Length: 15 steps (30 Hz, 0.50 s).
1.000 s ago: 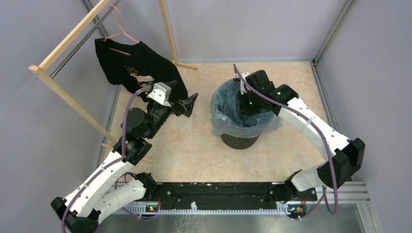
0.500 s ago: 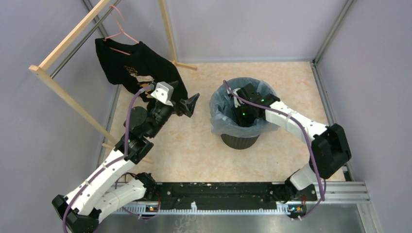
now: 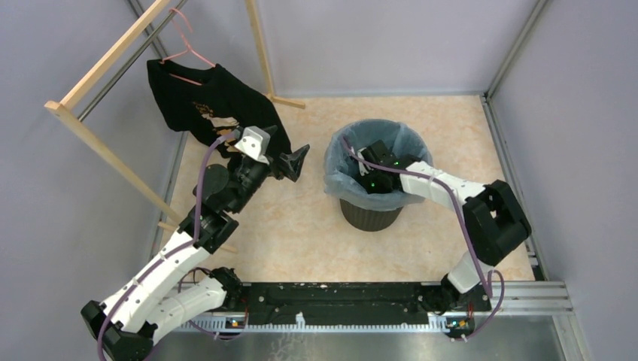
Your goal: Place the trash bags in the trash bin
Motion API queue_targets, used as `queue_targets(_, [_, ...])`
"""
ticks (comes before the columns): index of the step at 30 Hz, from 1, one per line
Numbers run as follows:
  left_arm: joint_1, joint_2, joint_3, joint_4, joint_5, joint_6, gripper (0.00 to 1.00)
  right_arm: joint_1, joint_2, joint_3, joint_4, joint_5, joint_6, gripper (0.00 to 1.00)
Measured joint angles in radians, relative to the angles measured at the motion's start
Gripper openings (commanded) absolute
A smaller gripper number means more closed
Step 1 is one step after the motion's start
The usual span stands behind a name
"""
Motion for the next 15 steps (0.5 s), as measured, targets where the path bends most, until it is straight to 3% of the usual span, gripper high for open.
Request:
queue_targets(12, [0.0, 0.015, 0.0, 0.0, 0.008, -0.013, 0.99, 0.001, 0.071, -0.012, 0.051, -0.013, 0.013, 0.0])
queue_targets(15, [0.0, 0.016, 0.0, 0.0, 0.008, -0.016, 0.99, 0.002, 0.083, -0.012, 0.052, -0.024, 0.018, 0.05])
